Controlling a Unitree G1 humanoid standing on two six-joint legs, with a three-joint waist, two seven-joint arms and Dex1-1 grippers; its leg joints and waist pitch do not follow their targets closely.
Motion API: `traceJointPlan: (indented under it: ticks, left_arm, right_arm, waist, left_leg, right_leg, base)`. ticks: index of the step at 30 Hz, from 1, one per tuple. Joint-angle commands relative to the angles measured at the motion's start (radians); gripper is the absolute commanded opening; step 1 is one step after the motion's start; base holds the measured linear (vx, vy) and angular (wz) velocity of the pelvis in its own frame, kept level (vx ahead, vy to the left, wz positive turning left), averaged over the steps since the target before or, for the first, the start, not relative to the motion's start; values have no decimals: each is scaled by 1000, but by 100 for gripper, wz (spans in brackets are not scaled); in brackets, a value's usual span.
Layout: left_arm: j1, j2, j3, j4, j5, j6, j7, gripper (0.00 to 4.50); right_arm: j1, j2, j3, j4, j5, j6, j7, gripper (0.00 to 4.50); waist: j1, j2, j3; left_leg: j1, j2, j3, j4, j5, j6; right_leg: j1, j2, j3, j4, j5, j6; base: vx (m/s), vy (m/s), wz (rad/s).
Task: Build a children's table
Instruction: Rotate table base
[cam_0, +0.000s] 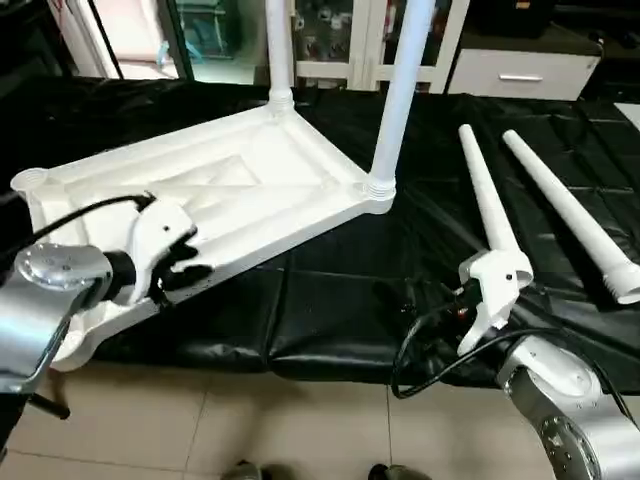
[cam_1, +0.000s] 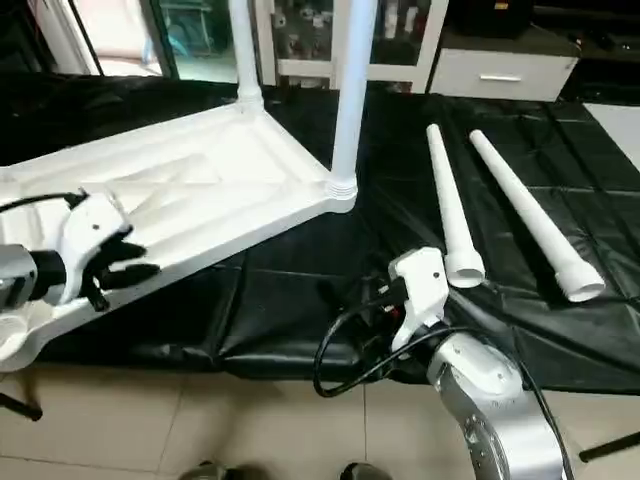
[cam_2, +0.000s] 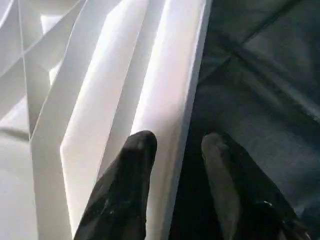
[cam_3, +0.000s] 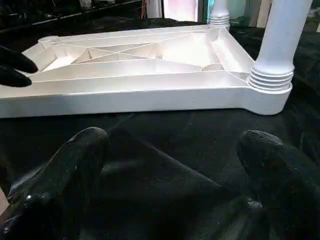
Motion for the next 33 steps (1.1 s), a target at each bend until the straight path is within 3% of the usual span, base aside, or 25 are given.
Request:
traceJointPlan:
  ticks: [1,8,10,14,22,33]
  left_arm:
    - [-4,-25,-15,28,5,11,2,189]
    - [-14,-56,-51,57,2,22,21,189]
    - [-26,-61,-75,108,56,-10,45,189]
    - [-42,-72,-85,162,93,-39,77,189]
    - [-65,-113,-106,235,107,-67,105,189]
    - [-98,-170,-84,275,88,-41,120,83]
  right_arm:
    - [4,-11,5,-27,7,18,5,450]
    - [18,-80,50,-94,58,45,115,450]
    - [20,-110,75,-114,63,60,152,450]
    - [16,-121,83,-113,56,55,158,450]
    - [8,-136,87,-111,55,54,161,450]
    - [8,-141,89,-109,47,44,152,450]
  waist:
    - [-2,9,-64]
    - [0,7,-68]
    - [1,5,-67]
    - [1,0,-72]
    - [3,-5,-80]
    - [4,-8,-82]
  left_leg:
    - [13,31,-16,-86,-335,-22]
    - [8,33,-17,-84,-310,-6]
    - [8,32,-16,-83,-302,1]
    - [3,32,-16,-81,-267,6]
    - [8,35,-16,-80,-280,-4]
    - [7,35,-16,-78,-283,-3]
  right_leg:
    - [37,-40,42,-78,-400,-137]
    - [43,-40,42,-76,-376,-137]
    - [42,-39,43,-77,-371,-136]
    - [45,-40,43,-75,-357,-133]
    - [46,-40,42,-69,-304,-157]
    - [48,-42,41,-71,-330,-154]
  base:
    - [0,0,0]
    - [0,0,0]
    - [0,0,0]
    - [0,0,0]
    - [0,0,0]
    - [0,0,0]
